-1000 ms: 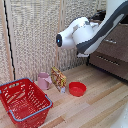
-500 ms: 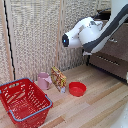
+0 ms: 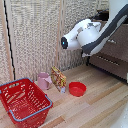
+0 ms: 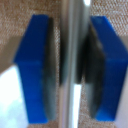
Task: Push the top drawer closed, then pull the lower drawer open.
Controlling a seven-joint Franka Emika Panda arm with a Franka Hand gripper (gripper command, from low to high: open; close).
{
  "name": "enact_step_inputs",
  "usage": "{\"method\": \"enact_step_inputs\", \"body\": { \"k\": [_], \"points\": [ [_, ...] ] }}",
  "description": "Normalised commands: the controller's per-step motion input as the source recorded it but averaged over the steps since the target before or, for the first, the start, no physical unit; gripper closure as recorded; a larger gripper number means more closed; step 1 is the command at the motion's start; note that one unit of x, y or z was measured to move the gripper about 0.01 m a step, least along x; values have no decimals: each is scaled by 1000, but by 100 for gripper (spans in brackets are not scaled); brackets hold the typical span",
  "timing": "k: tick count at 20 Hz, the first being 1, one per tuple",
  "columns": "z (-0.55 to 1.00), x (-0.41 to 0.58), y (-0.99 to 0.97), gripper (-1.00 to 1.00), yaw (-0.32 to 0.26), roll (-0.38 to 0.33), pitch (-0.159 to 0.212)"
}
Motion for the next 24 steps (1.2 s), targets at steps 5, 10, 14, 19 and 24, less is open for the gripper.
{"method": "enact_step_inputs", "body": {
  "k": [5,10,14,19,24],
  "points": [
    [321,0,-693,100,112,-40,-5],
    [374,0,-766,100,115,-11,-8],
    [374,0,-766,100,122,0,-2],
    [298,-19,-705,100,146,-14,0],
    [243,-17,-699,100,151,-15,0]
  ]
}}
